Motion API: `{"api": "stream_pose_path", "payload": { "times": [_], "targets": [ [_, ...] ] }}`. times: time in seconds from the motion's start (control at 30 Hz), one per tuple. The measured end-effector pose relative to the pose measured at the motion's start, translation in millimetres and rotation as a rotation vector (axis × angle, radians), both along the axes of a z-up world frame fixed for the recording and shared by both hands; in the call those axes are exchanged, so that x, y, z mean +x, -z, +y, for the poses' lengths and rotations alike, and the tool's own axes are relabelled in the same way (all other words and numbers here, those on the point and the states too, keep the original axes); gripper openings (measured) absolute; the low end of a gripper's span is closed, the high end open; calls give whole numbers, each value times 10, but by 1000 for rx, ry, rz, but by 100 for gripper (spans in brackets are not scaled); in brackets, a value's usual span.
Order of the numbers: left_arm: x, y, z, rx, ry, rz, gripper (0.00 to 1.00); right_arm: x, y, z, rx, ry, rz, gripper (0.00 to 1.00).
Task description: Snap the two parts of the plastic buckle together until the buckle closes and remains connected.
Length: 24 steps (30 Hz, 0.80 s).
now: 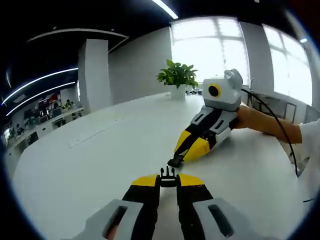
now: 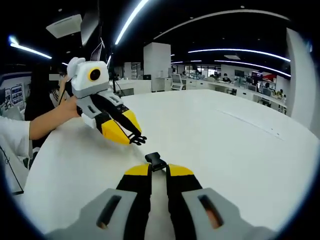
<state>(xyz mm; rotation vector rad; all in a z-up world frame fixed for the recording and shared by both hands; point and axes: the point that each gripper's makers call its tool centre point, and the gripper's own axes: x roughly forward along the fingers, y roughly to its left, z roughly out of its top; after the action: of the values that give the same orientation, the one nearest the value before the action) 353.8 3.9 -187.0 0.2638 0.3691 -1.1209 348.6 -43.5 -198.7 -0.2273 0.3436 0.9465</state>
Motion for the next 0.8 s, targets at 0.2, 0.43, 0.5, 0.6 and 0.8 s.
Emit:
{"api": "stream_pose_path", "payload": {
  "times": [0.2,0.43,0.5,0.6,0.8],
  "targets": [
    [-96,68,-32,3,67,37,12,-10,15,13,-9,-10,-4,11],
    [-144,174,2,31,94,44,12,-48,55,70,-29,-41,-5,11],
    [-144,200,22,44,102,37,12,-62,68,81,-35,-50,-5,11],
    [-165,196,31,40,132,31,12,-95,67,119,-37,-73,-6,11],
    [-189,102,63,-8,171,30,12,-140,57,157,-33,-103,-6,11]
  ]
}}
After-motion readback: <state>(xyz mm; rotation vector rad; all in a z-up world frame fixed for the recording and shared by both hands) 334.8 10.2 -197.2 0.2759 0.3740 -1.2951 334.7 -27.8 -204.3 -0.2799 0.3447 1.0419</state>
